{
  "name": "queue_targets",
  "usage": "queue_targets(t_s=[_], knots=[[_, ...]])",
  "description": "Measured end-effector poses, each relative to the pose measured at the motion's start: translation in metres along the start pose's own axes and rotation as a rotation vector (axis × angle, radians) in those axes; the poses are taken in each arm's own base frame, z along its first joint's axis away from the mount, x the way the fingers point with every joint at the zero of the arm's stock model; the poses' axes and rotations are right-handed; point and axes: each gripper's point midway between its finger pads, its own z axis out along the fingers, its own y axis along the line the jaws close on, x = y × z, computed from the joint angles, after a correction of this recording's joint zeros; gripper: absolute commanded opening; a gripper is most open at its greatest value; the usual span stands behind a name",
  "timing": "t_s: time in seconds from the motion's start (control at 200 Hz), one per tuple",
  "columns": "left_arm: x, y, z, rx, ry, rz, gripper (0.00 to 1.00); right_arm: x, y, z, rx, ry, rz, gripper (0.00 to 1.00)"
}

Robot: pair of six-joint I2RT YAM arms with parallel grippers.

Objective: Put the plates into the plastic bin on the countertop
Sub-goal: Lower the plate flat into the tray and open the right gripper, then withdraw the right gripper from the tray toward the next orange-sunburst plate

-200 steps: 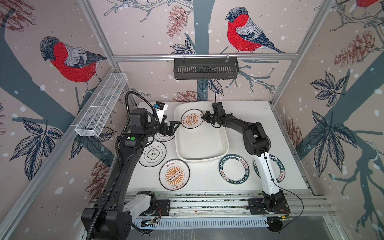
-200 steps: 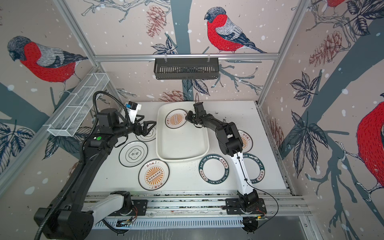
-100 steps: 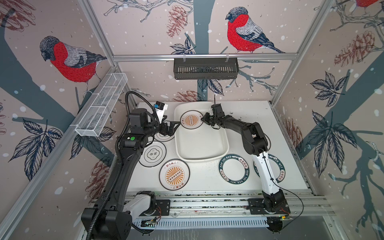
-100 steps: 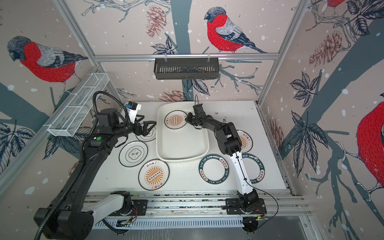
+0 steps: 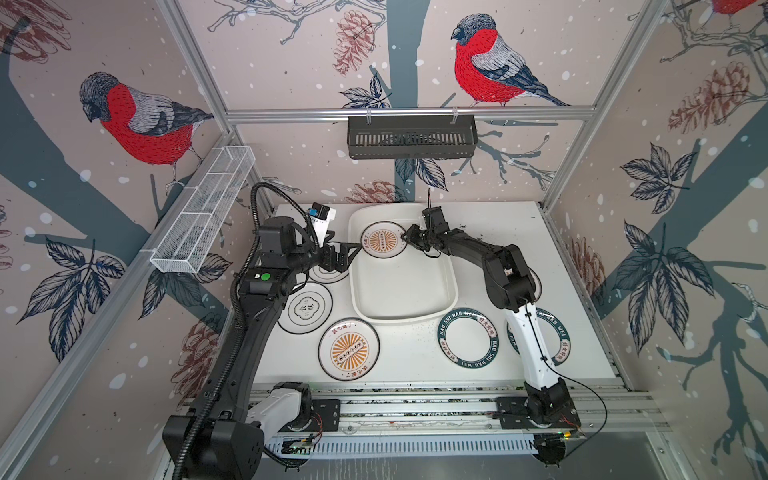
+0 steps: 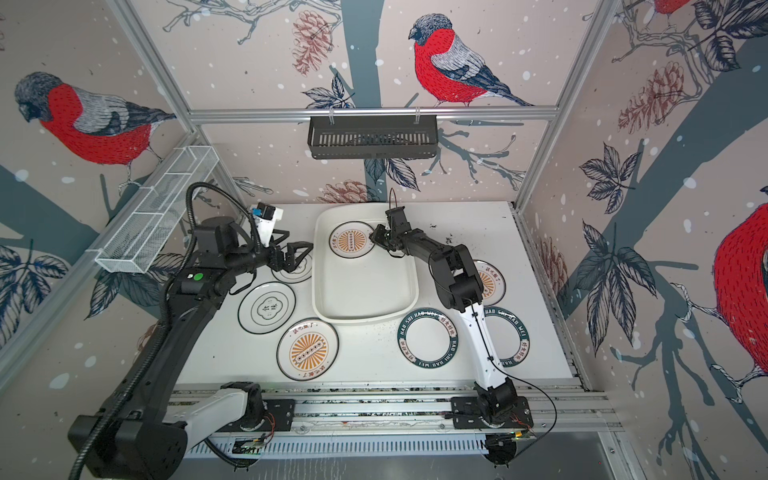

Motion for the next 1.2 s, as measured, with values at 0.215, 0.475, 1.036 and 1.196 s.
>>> queue_targets(t_s=[0.215, 0.475, 1.036, 1.196], knots=[[0.000, -0.001, 0.000, 0.004, -0.002, 0.001, 0.98, -0.010, 0.007, -0.011, 0.052, -0.028, -0.046, 0.41], [-0.001, -0.001, -0.001, 0.004, -0.007, 0.005, 0.98, -0.026, 0.038, -0.031, 0.047, -0.069, -0.091, 0.42], [0.003, -0.007, -0.001, 0.034, 0.012, 0.069, 0.95, -0.049, 0.054, -0.203, 0.050, -0.253, -0.155, 0.42], [0.010, -0.008, 0.001, 0.041, 0.025, 0.069, 0.91, -0.036, -0.029, -0.257, 0.167, -0.296, -0.042, 0.41]])
